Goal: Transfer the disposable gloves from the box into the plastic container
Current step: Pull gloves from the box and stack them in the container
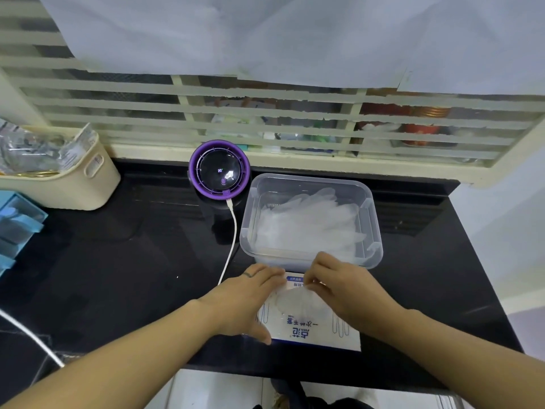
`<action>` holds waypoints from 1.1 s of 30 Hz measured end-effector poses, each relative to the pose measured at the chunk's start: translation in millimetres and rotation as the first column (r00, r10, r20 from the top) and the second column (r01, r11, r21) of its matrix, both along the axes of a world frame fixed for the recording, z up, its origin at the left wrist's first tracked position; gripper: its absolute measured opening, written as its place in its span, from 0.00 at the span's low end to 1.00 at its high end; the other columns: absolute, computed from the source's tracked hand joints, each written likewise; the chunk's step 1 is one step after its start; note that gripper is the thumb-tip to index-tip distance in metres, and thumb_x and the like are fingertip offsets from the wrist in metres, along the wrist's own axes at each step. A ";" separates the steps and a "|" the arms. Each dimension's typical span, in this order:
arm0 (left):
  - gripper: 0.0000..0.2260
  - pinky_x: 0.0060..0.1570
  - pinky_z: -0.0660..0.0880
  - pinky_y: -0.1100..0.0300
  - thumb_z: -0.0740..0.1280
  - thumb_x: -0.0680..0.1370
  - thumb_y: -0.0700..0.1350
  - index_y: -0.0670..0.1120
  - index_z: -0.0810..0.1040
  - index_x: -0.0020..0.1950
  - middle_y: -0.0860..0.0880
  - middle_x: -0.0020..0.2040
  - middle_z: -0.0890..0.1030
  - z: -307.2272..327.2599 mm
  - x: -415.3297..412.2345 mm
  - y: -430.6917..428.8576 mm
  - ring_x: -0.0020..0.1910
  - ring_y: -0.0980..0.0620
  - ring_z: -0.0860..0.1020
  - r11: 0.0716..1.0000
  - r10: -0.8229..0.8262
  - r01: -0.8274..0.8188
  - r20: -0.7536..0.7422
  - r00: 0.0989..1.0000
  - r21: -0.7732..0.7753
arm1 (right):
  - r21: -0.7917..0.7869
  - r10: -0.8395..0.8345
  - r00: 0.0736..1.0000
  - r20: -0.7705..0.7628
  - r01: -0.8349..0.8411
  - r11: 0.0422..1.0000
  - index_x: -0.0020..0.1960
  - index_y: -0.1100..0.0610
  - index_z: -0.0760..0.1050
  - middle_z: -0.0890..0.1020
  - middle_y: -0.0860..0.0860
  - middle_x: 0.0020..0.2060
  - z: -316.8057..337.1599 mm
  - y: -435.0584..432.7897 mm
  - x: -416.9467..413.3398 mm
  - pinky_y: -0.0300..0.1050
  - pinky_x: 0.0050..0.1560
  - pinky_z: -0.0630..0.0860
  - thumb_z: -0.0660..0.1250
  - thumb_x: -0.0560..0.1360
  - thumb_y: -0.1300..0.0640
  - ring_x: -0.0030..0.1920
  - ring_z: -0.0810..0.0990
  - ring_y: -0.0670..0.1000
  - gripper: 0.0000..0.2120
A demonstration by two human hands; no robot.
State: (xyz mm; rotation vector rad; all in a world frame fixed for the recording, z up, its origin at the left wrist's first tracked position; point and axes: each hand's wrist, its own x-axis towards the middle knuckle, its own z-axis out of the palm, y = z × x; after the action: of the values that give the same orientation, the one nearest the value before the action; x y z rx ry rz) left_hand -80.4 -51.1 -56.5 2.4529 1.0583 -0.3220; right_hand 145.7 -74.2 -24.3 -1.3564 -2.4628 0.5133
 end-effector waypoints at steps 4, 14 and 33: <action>0.42 0.71 0.63 0.56 0.71 0.69 0.63 0.47 0.59 0.76 0.53 0.76 0.55 7.0 5.6 -0.9 0.75 0.51 0.51 0.999 -0.027 0.030 -0.079 0.996 0.038 | 0.003 -0.117 0.962 -0.248 0.122 0.993 0.47 0.55 0.76 0.70 0.39 0.43 32.8 1.1 4.6 0.33 0.41 0.73 0.63 0.78 0.58 0.39 0.74 0.41 0.03; 0.35 0.62 0.63 0.74 0.74 0.70 0.58 0.58 0.64 0.74 0.68 0.65 0.69 72.7 9.5 8.6 0.62 0.70 0.69 0.918 0.254 -0.190 0.146 0.956 -0.349 | 0.270 -0.084 0.928 -0.363 0.191 0.944 0.47 0.55 0.79 0.75 0.45 0.42 115.8 46.4 23.4 0.37 0.43 0.74 0.63 0.75 0.55 0.42 0.73 0.45 0.07; 0.19 0.40 0.81 0.56 0.65 0.78 0.48 0.42 0.74 0.67 0.43 0.57 0.82 119.1 27.1 96.3 0.48 0.48 0.83 0.280 0.955 -0.021 0.281 -0.100 -0.960 | 0.410 0.131 0.971 0.201 -0.204 0.889 0.45 0.55 0.82 0.80 0.51 0.45 107.6 96.8 34.0 0.44 0.41 0.79 0.69 0.72 0.55 0.42 0.78 0.51 0.05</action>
State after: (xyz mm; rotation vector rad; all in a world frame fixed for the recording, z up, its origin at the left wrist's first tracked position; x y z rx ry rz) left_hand -53.3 45.2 62.6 0.6301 0.9391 0.8931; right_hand 179.6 22.7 83.3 -1.0470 -2.6315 -0.1214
